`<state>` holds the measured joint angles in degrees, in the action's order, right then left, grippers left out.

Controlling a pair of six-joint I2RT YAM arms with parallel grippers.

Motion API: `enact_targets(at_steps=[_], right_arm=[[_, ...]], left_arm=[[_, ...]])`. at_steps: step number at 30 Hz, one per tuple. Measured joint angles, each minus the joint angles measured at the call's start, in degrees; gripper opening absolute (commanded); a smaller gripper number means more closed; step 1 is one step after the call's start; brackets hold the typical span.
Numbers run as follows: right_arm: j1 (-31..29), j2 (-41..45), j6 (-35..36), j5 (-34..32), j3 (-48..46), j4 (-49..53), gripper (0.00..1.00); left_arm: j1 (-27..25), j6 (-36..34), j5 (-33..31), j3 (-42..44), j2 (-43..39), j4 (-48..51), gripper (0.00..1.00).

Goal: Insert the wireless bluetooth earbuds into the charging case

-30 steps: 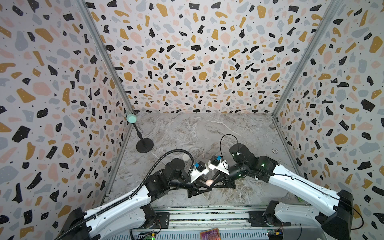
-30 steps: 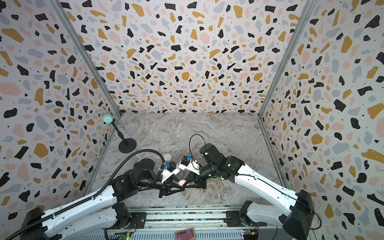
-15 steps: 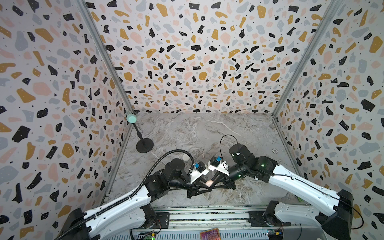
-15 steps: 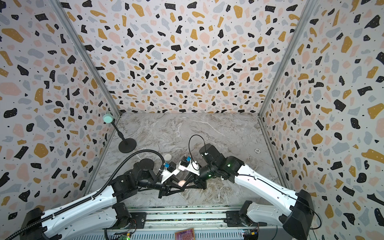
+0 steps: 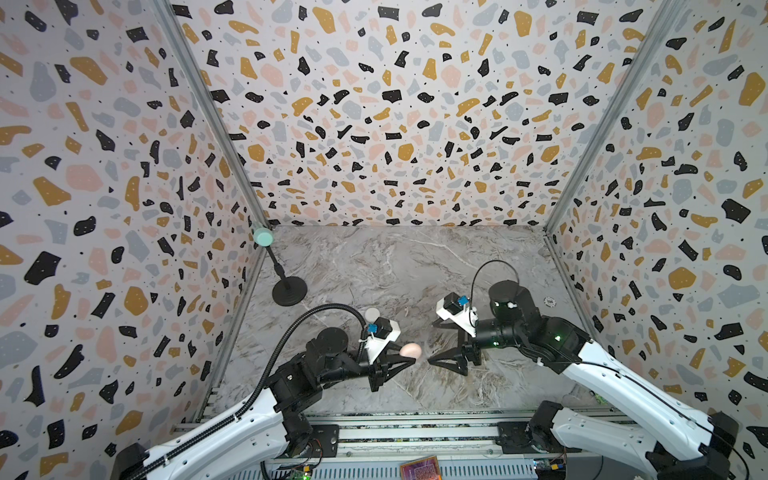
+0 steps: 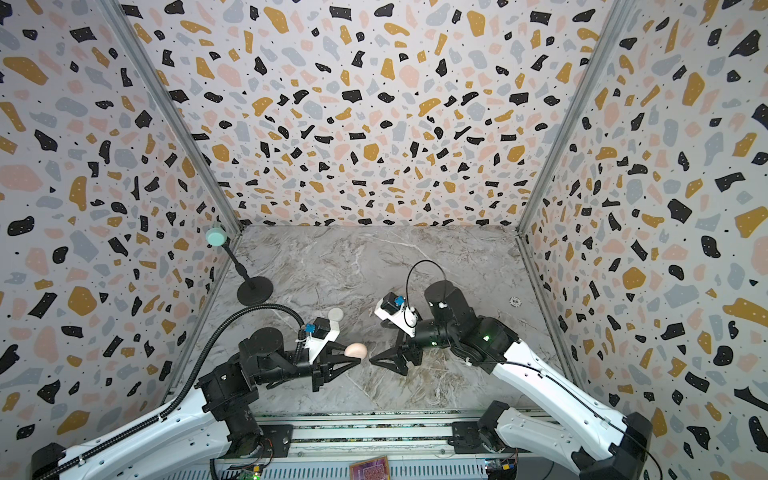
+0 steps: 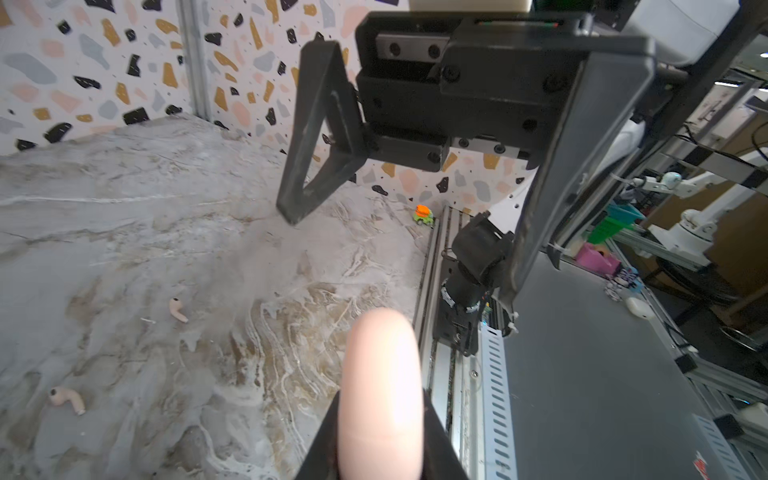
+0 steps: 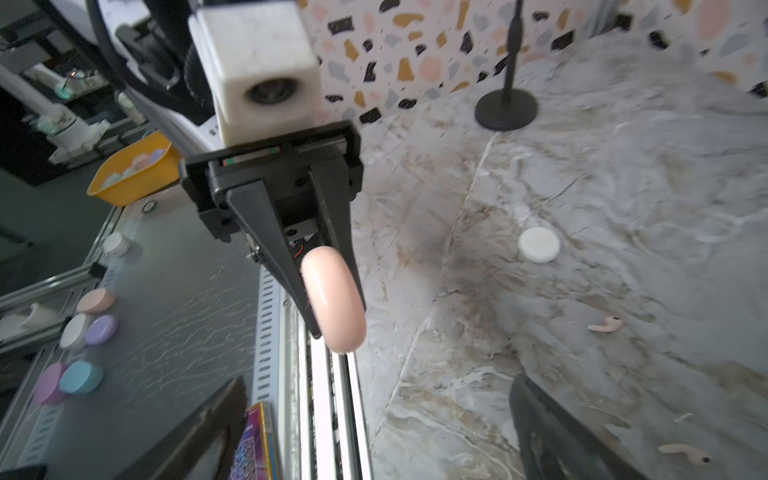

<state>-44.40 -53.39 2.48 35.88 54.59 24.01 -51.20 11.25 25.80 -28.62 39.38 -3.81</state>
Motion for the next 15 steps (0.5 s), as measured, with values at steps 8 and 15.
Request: enact_targets(at_steps=[8,15], right_arm=[[3.3,11.63,-7.93,-10.93,-10.08,-10.73,0.99],[3.32,13.25,-15.41,-26.12,-14.34,-13.35,0.99]], left_arm=[[0.0,-7.76,-7.39,0.92,-2.43,-2.45,0.0],[0.02,-16.11,-12.92,12.76,-8.02,-8.48,0.0]])
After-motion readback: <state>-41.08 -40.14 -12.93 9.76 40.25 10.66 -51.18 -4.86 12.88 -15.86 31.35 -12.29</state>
